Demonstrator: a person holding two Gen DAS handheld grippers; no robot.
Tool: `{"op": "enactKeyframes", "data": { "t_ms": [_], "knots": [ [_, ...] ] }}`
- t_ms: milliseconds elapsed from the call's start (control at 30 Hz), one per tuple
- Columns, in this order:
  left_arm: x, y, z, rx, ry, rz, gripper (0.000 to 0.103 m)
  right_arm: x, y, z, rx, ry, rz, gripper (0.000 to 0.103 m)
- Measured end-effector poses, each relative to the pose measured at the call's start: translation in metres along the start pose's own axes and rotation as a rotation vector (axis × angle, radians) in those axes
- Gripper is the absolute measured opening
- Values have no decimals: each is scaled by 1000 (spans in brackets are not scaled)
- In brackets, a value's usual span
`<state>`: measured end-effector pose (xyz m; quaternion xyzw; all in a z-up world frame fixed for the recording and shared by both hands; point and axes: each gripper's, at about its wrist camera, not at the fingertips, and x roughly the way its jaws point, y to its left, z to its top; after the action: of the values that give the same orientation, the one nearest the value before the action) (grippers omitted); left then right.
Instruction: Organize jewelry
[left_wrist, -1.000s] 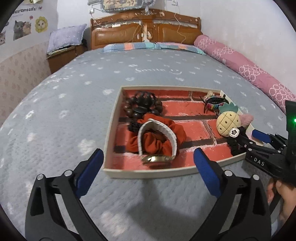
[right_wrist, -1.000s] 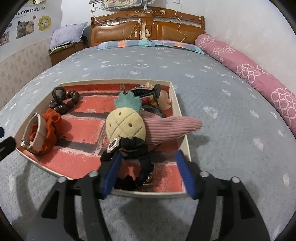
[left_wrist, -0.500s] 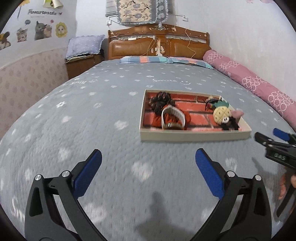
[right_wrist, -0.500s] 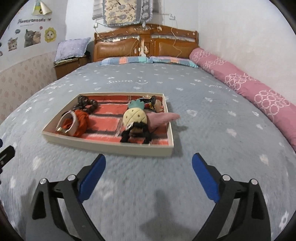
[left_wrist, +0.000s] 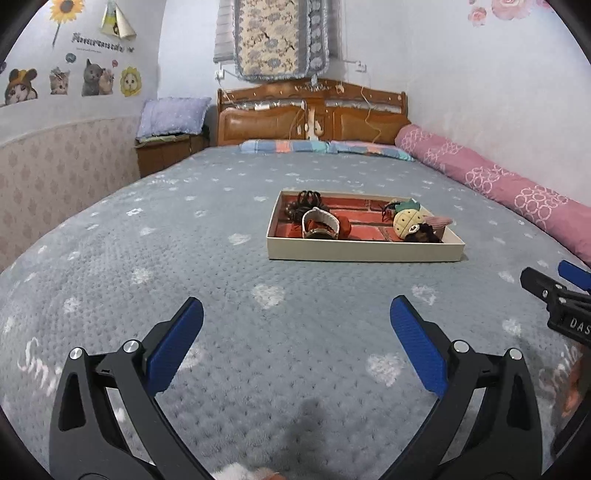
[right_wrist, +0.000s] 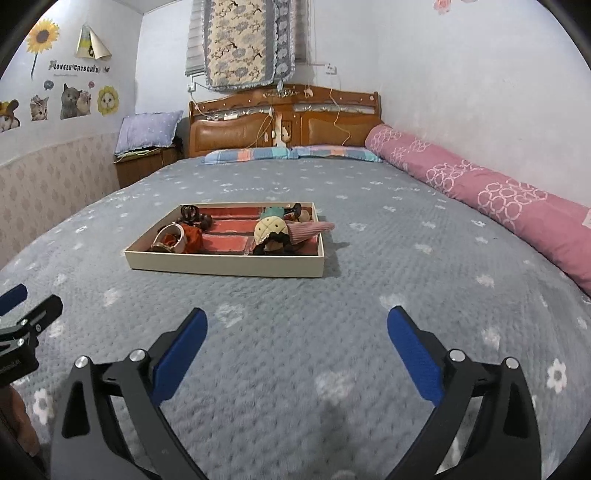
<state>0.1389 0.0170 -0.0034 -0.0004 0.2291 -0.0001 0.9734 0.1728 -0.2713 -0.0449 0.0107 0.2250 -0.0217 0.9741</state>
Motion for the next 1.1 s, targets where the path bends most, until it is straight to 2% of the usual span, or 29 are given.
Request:
{"op": "enactKeyframes", "data": {
  "t_ms": [167,600,833,1100],
  "knots": [
    [-4,-4,-5,28,-39,14,98,-4,1,-11,4,-17,-5,98],
    [-16,-9,-11,51,-109,13,98,-22,-2,-17,24,-129,-5,99],
    [-15,-3,-11,22,-103,5,98,-23,-9,-18,63,-133,3,99],
    [-16,-6,-12,43,-119,16,98,-22,-9,-18,61,-128,-3,99]
  ]
}}
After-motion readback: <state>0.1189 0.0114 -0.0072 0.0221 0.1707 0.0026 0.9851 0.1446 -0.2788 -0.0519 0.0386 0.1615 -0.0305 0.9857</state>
